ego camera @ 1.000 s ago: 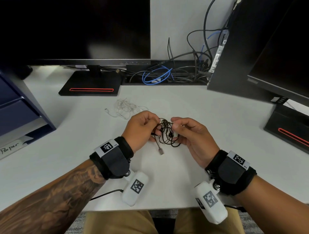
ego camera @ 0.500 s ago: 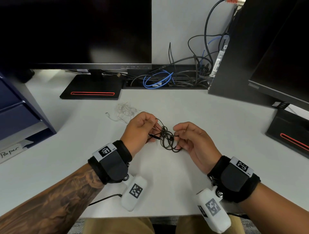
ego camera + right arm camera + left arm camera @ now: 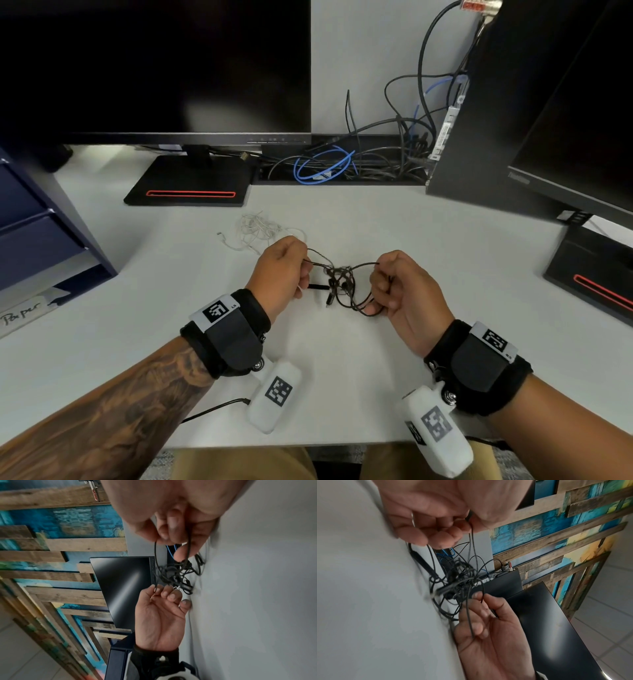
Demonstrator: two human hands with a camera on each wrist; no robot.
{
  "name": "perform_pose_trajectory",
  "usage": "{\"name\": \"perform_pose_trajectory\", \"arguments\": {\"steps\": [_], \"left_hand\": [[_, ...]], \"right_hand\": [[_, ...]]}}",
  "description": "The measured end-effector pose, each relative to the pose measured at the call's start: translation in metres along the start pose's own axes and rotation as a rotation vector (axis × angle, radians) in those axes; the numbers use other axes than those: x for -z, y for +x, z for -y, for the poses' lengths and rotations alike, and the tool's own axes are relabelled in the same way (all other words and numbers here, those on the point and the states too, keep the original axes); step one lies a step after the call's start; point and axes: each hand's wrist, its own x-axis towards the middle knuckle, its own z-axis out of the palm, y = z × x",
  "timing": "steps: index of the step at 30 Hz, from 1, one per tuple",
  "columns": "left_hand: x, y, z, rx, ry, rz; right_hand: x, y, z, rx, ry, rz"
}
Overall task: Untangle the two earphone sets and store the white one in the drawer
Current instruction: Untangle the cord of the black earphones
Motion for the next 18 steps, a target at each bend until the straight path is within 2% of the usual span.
{"name": "perform_pose_trajectory", "arguments": {"steps": [4,8,13,18], "left_hand": [[-0.0003,0.0010,-0.0005,-0.017,-0.011,-0.004],[-0.0013,-0.0021,0.0001,-0.072,0.051,0.052],[-0.0009,-0.0041,-0.0032,-0.186,0.123,0.036],[-0.0042,-0.0062,-0.0015,-0.163,0.214,0.238]], "right_hand": [[-0.0006,-0.0021,-0.0040,0.050,-0.203,0.054],[-0.0013,-0.0020,-0.0024,0.032,-0.155,0.043],[-0.0007,-0.0023,-0.0019,0.033,-0.102,0.061],[0.0010,-0.0032,-0.0016,0.043,-0.046,0.094]]}}
